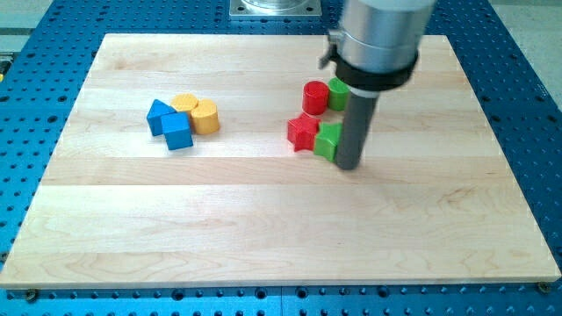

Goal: Slide the yellow hexagon and blue cube slightly to the top side

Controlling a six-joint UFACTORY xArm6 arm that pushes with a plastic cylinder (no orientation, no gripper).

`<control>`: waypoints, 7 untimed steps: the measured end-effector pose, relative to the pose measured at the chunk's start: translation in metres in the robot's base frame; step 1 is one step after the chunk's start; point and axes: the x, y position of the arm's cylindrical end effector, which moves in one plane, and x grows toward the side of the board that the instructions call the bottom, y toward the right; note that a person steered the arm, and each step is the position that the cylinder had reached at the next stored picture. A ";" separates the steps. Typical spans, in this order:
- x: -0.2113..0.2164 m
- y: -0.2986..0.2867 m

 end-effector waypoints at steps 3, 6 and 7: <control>0.053 -0.098; 0.030 -0.230; -0.043 -0.216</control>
